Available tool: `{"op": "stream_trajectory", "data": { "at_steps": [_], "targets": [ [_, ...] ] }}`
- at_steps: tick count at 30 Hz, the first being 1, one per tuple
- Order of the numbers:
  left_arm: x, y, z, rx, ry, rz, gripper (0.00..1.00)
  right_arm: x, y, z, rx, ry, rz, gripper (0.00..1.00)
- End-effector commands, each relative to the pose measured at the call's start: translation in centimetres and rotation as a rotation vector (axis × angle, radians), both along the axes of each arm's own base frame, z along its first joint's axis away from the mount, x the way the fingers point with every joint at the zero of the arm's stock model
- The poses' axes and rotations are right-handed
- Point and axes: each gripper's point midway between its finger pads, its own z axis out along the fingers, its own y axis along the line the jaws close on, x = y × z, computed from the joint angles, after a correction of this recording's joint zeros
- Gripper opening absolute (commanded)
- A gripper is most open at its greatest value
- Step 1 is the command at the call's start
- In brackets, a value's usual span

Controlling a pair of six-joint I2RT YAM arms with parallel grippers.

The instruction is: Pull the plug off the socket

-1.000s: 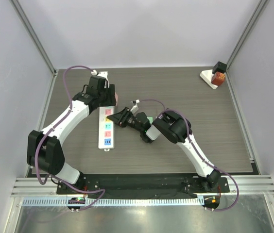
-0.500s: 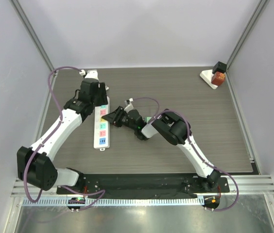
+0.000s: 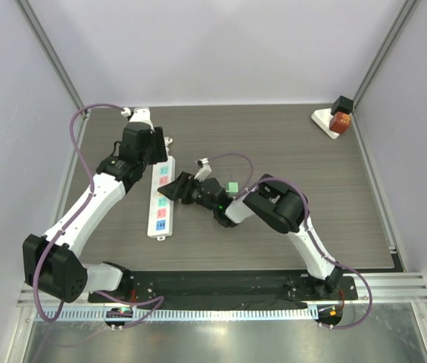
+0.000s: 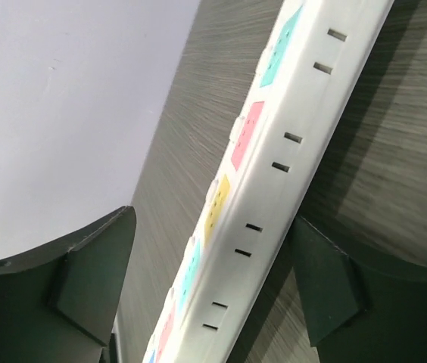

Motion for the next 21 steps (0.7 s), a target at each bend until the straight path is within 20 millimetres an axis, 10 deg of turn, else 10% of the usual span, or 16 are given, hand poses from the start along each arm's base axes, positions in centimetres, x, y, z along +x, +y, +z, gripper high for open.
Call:
{"op": "stream_trajectory", "data": {
  "at_steps": [1, 9, 21],
  "targets": [
    [1.2, -2.4, 2.7, -0.091, -0.099, -0.089, 0.00, -0.9, -3.6, -5.4, -0.234, 0.038, -0.090, 0.89],
    [0.8, -7.1, 3.0, -0.236, -0.052, -0.286, 0.00, -1.7, -8.0, -4.1, -0.530, 0.088, -0.147, 0.98],
    [0.4, -15.5, 0.1, -0.549, 0.115, -0.609, 0.00, -3.3, -17.3, 3.4, -0.708, -0.018, -0.276, 1.00]
  ]
}}
